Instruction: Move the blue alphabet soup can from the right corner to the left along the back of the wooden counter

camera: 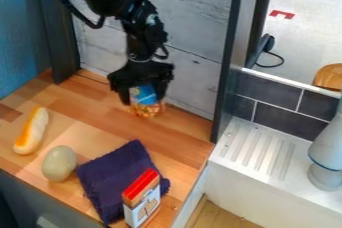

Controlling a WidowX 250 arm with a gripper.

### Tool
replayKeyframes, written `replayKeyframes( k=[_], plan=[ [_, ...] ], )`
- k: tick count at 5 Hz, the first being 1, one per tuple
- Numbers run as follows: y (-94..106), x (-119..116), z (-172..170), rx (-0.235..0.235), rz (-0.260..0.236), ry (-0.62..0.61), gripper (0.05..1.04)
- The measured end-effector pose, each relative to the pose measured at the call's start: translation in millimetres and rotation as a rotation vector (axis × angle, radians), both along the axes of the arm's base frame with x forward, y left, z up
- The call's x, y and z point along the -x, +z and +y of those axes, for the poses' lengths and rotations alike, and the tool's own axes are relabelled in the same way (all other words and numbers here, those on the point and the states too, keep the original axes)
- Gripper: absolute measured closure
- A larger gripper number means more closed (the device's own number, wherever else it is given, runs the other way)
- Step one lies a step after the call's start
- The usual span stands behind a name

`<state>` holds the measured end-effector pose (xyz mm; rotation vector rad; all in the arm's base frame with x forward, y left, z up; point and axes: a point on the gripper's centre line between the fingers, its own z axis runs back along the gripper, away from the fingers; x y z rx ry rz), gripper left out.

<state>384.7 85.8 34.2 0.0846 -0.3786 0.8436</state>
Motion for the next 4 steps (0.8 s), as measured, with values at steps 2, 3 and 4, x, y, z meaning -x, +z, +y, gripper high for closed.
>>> replayKeyframes(
  k=[2, 3, 4],
  plan=[
    [7.3, -3.1, 23.2, 0.014, -0.037, 0.068, 0.083],
    [8.9, -0.4, 38.7, 0.005, -0.045, 0.112, 0.083],
    [6.0, 2.9, 51.7, 0.002, -0.047, 0.147, 0.083]
  ],
)
